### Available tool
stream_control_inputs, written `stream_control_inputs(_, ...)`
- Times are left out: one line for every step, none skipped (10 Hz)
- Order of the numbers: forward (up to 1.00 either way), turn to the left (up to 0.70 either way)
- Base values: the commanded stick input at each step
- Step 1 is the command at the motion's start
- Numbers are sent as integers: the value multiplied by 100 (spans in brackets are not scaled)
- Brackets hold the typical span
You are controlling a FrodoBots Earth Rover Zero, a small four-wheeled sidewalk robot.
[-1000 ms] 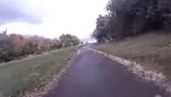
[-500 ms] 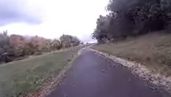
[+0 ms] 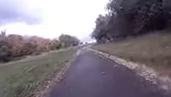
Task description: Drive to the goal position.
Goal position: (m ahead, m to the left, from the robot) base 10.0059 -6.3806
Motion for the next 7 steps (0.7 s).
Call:
stream_control_inputs(60, -15)
stream_control_inputs(60, -15)
stream_control_inputs(60, -15)
stream_control_inputs(60, -15)
stream_control_inputs(60, -15)
stream_control_inputs(60, -15)
stream_control_inputs(60, -15)
